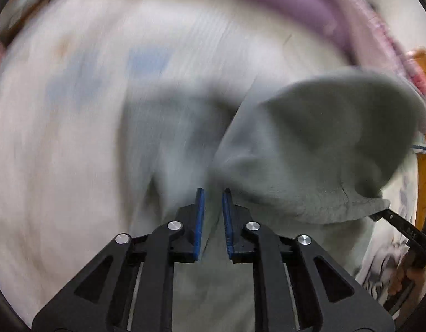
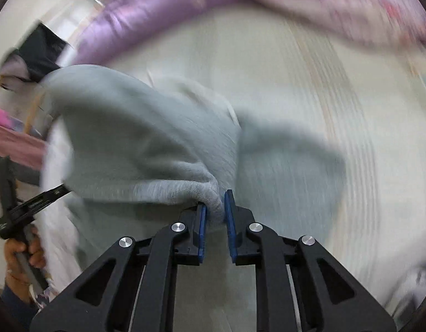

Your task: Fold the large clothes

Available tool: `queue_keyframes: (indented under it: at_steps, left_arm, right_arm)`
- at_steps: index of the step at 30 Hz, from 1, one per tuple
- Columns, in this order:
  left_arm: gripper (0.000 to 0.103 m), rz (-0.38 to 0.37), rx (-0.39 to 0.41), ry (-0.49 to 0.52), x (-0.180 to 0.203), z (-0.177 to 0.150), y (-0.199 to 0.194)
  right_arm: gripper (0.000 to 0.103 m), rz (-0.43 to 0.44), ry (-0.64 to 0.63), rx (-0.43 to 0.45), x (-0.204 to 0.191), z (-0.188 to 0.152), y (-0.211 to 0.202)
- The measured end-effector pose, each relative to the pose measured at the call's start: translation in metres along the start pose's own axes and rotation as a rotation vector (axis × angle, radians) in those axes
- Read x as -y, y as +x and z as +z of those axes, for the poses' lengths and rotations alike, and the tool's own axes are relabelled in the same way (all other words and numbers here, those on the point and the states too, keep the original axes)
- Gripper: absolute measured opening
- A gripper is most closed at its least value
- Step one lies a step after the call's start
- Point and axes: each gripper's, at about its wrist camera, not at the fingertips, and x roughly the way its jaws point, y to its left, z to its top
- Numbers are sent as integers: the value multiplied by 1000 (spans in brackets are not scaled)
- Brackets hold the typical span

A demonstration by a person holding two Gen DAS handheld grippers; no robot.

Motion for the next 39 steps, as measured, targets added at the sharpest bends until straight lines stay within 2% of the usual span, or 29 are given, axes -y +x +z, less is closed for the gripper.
queue_keyframes:
  at_steps: [2, 3, 4, 5, 6, 7, 8, 10, 12, 14, 17, 18, 19, 20, 21, 22, 24, 27, 31, 33, 34, 35, 36, 38, 39]
  left_arm:
    - [22, -32, -15, -49, -9, -15, -3]
    - [32, -46, -8, -55, -10, -17, -8]
    - [50, -66, 26, -60, -9, -16, -18]
    - [59, -66, 49, -66, -10, -20, -22]
    - [64, -68, 85, -79, -8, -17, -32]
    - [64, -90, 104, -94, -7, -17, -40]
    - [64, -115, 109, -111, -5, -18, -44]
    - [74, -188, 113, -176, 0, -22, -47]
    - [77, -212, 109, -216, 10, -33, -40]
    - [77, -256, 58, -229, 32, -45, -20]
    - [77, -271, 20, -224, 44, -49, 9]
    - [75, -257, 33, -212, 50, -50, 15]
    - [60, -225, 46, -197, 53, -51, 20]
    - [43, -202, 45, -180, 53, -50, 23]
    - [9, -200, 33, -169, 54, -51, 25]
    - [4, -192, 42, -172, 52, -54, 22]
    - [4, -196, 76, -165, 48, -63, 10]
    - [4, -197, 94, -133, 44, -86, -12]
    - [4, -169, 30, -131, 45, -128, -15]
    - [5, -155, -46, -133, 45, -143, 1]
    - [9, -139, -85, -156, 41, -150, 13]
    - [11, -132, -105, -183, 39, -150, 22]
    - [18, -129, -120, -200, 36, -149, 26]
    - [20, -148, -106, -201, 35, -140, 18]
    - [23, -156, -84, -187, 34, -133, 8]
  right_arm:
    - [28, -26, 24, -73, 3, -8, 4]
    - [34, -40, 31, -70, 2, -8, -1]
    - [41, -41, 27, -66, -1, -9, -8]
    - [45, -37, 24, -57, -6, -8, -19]
    - [52, -39, 43, -25, -13, -7, -33]
    - [58, -32, 52, -14, -16, -7, -39]
    - [60, 3, 70, -2, -24, -8, -48]
    - [65, 99, 165, 5, -33, -13, -52]
    - [66, 186, 228, -6, -44, -16, -40]
    - [67, 215, 278, -33, -54, -18, -21]
    - [67, 299, 351, -40, -74, -23, 10]
    - [67, 306, 354, -33, -77, -24, 15]
    - [66, 282, 331, -25, -85, -23, 26]
    - [56, 267, 323, -11, -85, -23, 28]
    - [23, 263, 324, -7, -84, -24, 32]
    - [5, 273, 335, -16, -84, -26, 34]
    - [4, 261, 285, 3, -87, -31, 22]
    - [4, 267, 237, -31, -92, -48, 4]
    - [4, 175, 189, -107, -93, -80, 2]
    - [5, 103, 206, -168, -85, -95, 25]
    - [6, 83, 223, -185, -79, -99, 39]
    - [8, 81, 239, -209, -74, -103, 52]
    - [15, 108, 274, -234, -68, -103, 61]
    - [19, 128, 306, -234, -65, -98, 55]
    - [25, 120, 278, -222, -68, -93, 43]
